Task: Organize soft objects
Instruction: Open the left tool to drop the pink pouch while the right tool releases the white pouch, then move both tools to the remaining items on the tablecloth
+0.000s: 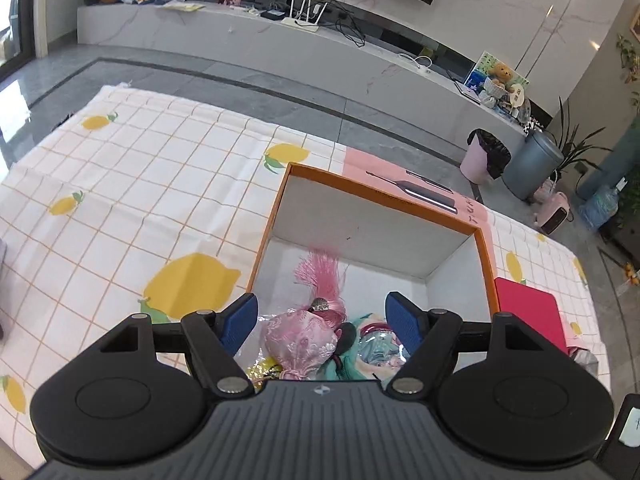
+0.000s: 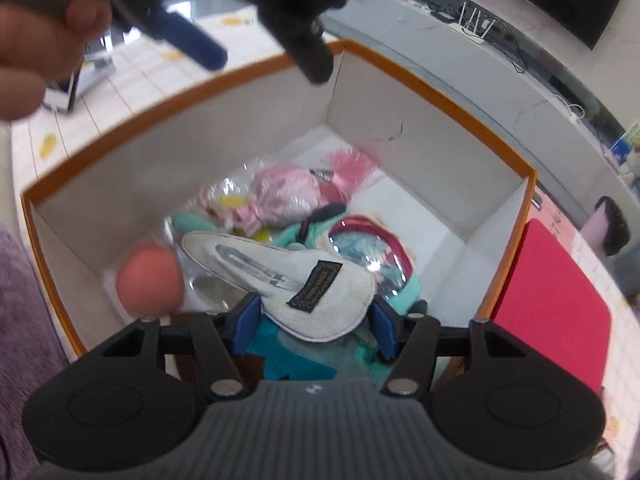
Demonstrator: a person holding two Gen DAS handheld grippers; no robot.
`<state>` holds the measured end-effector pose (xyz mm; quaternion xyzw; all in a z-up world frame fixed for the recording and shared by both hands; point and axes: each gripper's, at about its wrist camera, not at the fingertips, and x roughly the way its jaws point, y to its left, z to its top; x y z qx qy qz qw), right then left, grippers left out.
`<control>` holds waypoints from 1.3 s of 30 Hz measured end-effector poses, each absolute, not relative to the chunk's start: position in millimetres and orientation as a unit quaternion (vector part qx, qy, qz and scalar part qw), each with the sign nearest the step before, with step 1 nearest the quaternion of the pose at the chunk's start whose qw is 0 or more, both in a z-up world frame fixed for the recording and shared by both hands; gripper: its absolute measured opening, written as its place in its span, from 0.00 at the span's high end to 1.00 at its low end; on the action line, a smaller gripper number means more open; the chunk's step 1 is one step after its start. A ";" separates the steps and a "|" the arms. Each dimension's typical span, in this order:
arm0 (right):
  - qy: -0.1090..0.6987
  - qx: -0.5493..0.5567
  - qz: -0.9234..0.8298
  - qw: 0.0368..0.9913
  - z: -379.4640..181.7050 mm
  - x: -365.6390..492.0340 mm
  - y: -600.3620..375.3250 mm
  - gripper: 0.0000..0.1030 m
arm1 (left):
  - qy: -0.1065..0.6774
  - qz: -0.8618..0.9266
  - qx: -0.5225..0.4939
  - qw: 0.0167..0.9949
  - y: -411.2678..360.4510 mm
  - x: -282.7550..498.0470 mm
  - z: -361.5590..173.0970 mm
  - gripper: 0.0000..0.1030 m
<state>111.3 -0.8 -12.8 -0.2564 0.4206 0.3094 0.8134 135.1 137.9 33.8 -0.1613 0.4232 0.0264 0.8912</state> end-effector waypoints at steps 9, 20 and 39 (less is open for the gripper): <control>0.405 -0.282 0.302 0.815 -11.1 99.3 -1.9 0.22 | 0.424 0.006 -0.150 0.893 131.2 135.0 31.2 0.17; 0.379 -0.250 0.310 0.835 7.5 93.7 -3.5 0.10 | 0.436 0.004 -0.141 0.889 129.8 137.8 27.2 0.17; 0.342 -0.092 0.177 0.918 78.8 117.2 -79.9 0.04 | 0.401 -0.041 -0.115 0.908 88.7 117.9 57.9 0.18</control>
